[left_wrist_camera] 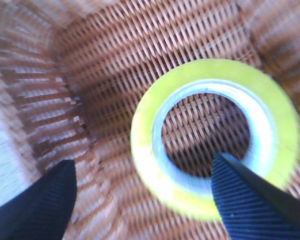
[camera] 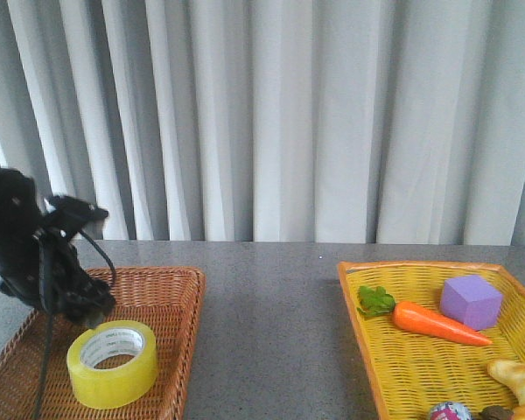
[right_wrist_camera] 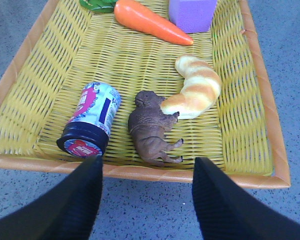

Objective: Transfer tape with both arms
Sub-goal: 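Open the left gripper and withdraw it from the brown basket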

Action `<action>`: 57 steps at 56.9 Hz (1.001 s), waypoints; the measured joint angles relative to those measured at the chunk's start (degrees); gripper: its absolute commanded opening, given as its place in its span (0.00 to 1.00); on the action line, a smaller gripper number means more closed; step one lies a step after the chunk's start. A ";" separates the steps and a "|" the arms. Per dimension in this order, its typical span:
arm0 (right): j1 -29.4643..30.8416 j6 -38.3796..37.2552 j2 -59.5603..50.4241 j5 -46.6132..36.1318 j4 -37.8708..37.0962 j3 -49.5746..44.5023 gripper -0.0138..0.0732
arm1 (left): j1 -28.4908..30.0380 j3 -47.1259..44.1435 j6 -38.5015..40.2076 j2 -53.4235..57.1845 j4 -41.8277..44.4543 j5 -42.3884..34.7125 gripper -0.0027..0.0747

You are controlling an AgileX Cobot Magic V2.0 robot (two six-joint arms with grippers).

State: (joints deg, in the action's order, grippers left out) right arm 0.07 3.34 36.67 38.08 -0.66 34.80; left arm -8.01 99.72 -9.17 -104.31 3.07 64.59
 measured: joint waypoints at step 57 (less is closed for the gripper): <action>0.00 0.00 0.00 0.05 0.00 0.00 0.61 | 0.00 -53.82 0.59 55.81 -3.07 -24.89 0.76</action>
State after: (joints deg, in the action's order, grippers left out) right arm 0.07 3.34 36.67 38.12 -0.66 34.80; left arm -8.01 45.90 -8.58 -48.50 0.00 39.70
